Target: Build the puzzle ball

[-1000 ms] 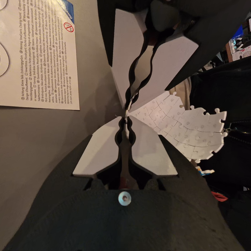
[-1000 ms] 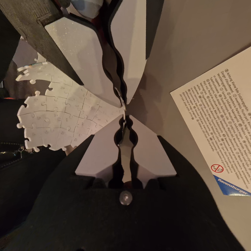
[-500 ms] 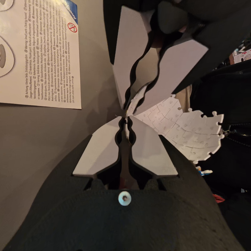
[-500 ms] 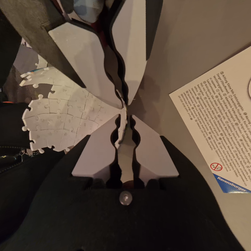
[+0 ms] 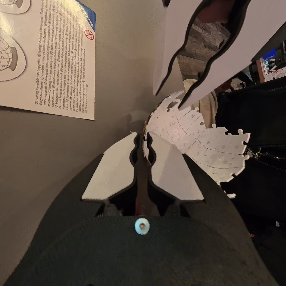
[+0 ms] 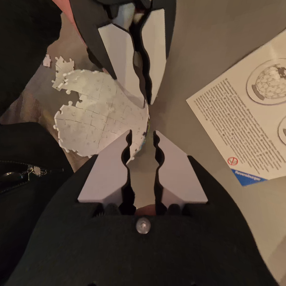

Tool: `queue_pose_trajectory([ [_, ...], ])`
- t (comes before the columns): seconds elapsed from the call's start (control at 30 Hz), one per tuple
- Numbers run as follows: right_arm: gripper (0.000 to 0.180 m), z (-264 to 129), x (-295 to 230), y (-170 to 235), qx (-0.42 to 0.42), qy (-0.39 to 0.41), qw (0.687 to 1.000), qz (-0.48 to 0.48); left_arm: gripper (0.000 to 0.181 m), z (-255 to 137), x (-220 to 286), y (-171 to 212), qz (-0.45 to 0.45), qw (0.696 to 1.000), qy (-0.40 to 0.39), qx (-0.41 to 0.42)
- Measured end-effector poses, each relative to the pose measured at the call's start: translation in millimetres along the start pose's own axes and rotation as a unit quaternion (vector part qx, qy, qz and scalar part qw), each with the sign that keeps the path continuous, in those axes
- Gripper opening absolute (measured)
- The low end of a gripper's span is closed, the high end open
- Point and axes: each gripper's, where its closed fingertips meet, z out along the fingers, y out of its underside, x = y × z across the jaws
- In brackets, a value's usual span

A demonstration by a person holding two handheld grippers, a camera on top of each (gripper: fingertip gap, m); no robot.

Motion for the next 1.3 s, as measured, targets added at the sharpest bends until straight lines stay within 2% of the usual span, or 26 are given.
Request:
queue_pose_trajectory([
  [0.13,0.030,4.3,0.5,19.6,0.004,-0.004,0.999,0.044,0.008,-0.7,2.6,0.8,-0.001,1.000,-0.004,0.006],
  [0.3,0.030,28.6,-7.7,36.4,-0.001,-0.028,0.997,0.076,0.007,0.2,6.3,-0.6,-0.006,1.000,-0.013,0.013],
  [0.6,0.002,43.7,-3.8,35.8,0.026,-0.027,0.994,0.105,0.008,0.9,9.9,0.3,-0.012,1.000,-0.016,0.021],
  [0.8,0.001,45.2,-5.9,35.2,0.033,-0.033,0.993,0.106,0.008,1.3,11.0,1.4,-0.011,1.000,-0.017,0.024],
  [0.9,0.005,46.2,-8.7,35.0,0.035,-0.041,0.993,0.109,0.007,1.5,11.6,2.7,-0.008,1.000,-0.018,0.020],
  [0.97,0.019,44.4,-7.7,33.4,0.044,-0.038,0.992,0.110,0.007,1.0,11.0,2.4,-0.009,0.999,-0.021,0.024],
  [1.07,0.009,43.5,-10.7,34.0,0.047,-0.036,0.993,0.101,0.007,0.5,11.9,1.6,-0.009,0.999,-0.019,0.029],
  [1.23,0.026,37.7,-11.1,33.6,0.063,-0.031,0.992,0.104,0.007,-0.5,12.1,3.2,-0.010,0.999,-0.026,0.030],
  [1.3,0.026,32.6,-13.2,35.7,0.067,-0.029,0.992,0.102,0.007,-1.6,12.6,4.0,-0.013,0.999,-0.029,0.033],
])
